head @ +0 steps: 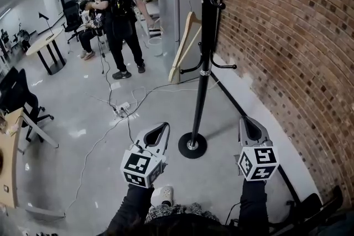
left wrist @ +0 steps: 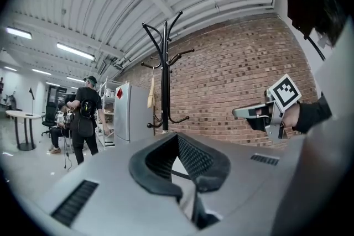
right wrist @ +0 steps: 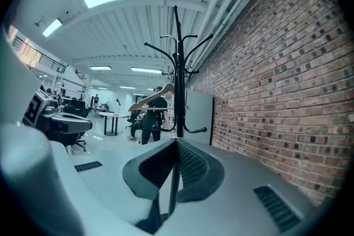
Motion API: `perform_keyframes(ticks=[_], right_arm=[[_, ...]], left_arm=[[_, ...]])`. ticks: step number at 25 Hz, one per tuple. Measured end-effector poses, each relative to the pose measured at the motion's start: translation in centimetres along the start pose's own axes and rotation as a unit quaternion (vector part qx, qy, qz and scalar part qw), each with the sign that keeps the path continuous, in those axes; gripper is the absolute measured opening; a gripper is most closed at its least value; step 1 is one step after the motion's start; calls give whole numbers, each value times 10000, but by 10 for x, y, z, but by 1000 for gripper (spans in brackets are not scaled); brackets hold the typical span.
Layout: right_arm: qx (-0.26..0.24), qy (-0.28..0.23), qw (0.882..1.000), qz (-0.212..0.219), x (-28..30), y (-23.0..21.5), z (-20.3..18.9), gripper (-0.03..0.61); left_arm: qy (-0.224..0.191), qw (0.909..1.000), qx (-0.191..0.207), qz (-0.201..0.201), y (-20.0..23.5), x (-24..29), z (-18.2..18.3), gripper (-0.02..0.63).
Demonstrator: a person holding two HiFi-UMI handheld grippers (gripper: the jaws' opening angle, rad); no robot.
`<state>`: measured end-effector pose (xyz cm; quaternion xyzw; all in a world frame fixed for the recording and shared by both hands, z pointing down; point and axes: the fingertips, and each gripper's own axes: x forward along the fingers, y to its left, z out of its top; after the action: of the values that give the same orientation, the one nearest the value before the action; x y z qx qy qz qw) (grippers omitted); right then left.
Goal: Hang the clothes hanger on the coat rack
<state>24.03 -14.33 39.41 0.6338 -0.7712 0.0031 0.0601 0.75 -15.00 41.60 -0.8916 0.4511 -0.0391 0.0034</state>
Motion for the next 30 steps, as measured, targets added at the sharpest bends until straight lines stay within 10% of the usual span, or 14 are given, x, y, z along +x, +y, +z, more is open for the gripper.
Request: perform_keyframes(ticks=[30], right_arm=[[-236, 328, 9992, -23, -19, 4, -17, 8]], left_arm=[[9, 9999, -133, 20, -17, 3, -2, 8]])
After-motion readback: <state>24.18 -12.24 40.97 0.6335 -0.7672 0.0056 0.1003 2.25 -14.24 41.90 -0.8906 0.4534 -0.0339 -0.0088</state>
